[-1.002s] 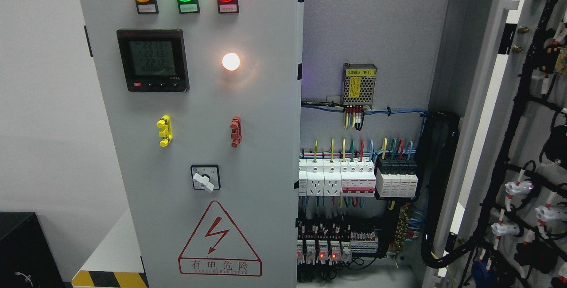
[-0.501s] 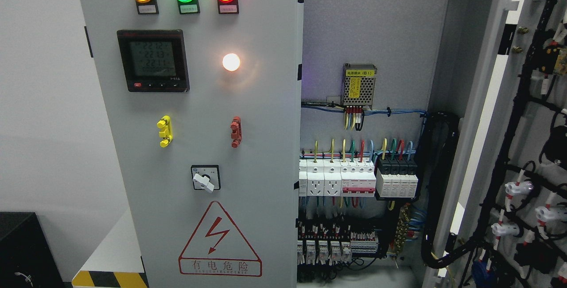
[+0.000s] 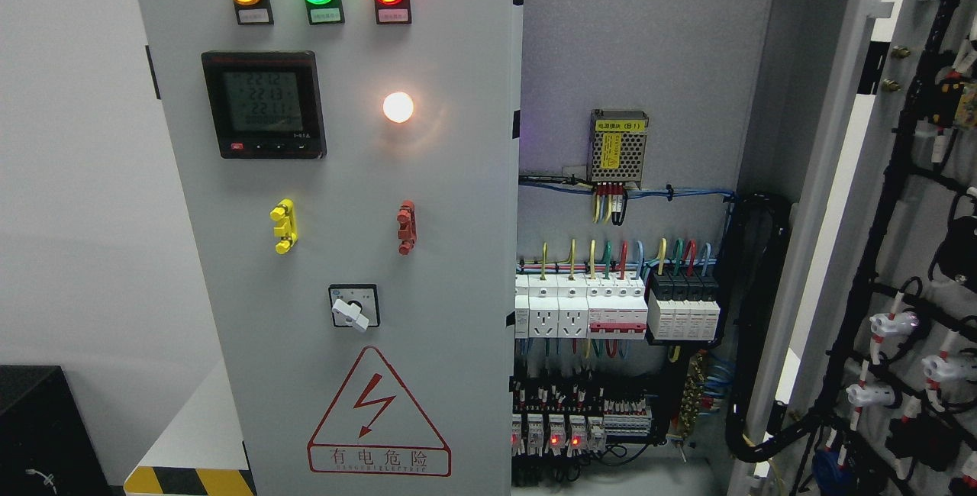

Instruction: Open door with both hands

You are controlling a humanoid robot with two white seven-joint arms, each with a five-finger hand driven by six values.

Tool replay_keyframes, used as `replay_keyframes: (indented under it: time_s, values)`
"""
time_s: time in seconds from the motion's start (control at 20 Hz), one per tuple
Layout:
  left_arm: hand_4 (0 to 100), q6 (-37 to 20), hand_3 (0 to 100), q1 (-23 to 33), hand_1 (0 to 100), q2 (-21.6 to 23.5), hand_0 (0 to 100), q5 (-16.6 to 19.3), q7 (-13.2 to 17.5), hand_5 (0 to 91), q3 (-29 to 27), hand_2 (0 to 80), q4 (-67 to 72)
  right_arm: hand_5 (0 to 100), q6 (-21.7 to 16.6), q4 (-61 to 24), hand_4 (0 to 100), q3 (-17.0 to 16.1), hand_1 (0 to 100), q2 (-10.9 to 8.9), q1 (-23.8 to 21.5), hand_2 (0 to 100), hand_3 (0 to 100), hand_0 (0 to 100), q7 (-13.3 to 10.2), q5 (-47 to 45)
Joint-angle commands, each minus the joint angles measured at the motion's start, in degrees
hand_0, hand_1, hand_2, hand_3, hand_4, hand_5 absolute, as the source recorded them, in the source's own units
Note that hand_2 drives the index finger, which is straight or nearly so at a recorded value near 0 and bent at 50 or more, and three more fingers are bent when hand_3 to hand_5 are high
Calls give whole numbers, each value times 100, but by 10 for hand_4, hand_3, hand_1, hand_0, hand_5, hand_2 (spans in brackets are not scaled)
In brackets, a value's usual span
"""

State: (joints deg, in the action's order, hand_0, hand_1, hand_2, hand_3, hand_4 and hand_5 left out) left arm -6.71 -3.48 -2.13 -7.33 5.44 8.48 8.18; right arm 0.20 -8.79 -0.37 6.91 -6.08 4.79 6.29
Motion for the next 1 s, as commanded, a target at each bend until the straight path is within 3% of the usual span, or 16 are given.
replay_keyframes:
  time_s: [0.0, 0.15, 0.35, 0.5, 0.95]
  values:
    - [0, -67, 0, 6, 0, -411, 0, 135, 37, 0, -883, 0, 378, 0, -738, -3962, 0, -95, 0, -67, -1208, 0, 0, 0, 5, -31]
    - [0, -67, 0, 6, 0, -420, 0, 135, 45, 0, -892, 0, 369, 0, -995, -6259, 0, 79, 0, -75, -1904, 0, 0, 0, -4, -31]
    - [0, -67, 0, -3, 0, -420, 0, 135, 45, 0, -892, 0, 351, 0, -995, -8248, 0, 554, 0, -119, -2204, 0, 0, 0, 5, -57]
    - [0, -67, 0, -3, 0, -420, 0, 135, 45, 0, -892, 0, 334, 0, -1021, -9032, 0, 1003, 0, -119, -2082, 0, 0, 0, -4, -57]
    - [0, -67, 0, -3, 0, -420, 0, 118, -7, 0, -901, 0, 229, 0, -1197, -10544, 0, 1319, 0, -137, -1317, 0, 0, 0, -39, -171]
